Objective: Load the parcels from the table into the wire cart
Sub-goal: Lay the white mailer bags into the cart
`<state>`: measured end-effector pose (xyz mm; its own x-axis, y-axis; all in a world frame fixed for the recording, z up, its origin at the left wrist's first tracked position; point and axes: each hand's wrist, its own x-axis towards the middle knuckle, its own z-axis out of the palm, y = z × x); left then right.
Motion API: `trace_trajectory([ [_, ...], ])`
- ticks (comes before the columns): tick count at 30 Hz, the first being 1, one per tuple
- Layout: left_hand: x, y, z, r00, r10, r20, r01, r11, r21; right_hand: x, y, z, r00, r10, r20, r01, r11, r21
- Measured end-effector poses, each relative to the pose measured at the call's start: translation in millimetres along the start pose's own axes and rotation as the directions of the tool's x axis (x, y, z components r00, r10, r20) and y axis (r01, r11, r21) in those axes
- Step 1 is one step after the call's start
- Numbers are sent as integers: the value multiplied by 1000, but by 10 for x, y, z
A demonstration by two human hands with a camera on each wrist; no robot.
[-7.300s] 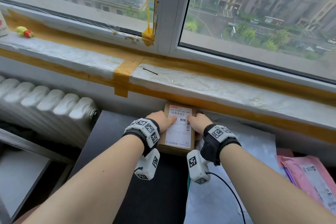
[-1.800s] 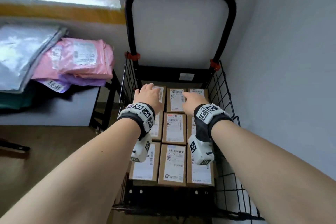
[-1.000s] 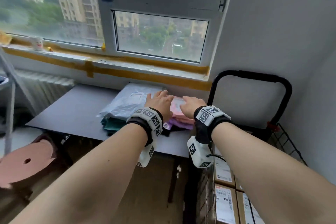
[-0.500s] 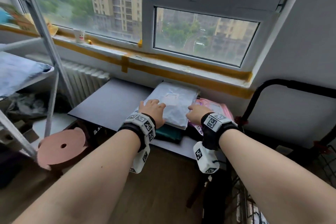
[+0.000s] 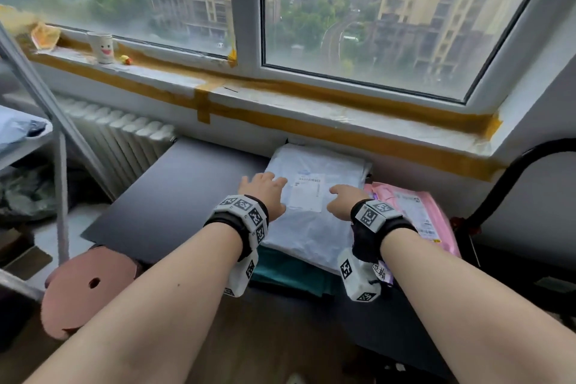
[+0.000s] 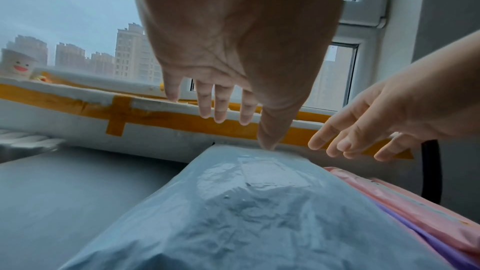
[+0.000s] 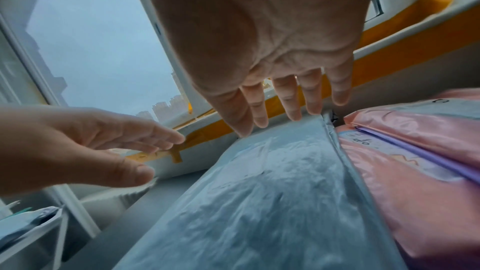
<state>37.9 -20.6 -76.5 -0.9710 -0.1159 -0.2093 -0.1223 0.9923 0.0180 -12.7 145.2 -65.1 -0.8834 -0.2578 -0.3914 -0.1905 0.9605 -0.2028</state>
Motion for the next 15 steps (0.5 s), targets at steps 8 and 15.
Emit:
trace_trajectory([
  [8,714,-127,246,984,-79,158,100,987,-129,721,180,94,993,105,59,-105,994,7],
  [15,1038,-190,393,958,-115,263,187,946,-266,996,344,62,972,228,50,-232,968,100],
])
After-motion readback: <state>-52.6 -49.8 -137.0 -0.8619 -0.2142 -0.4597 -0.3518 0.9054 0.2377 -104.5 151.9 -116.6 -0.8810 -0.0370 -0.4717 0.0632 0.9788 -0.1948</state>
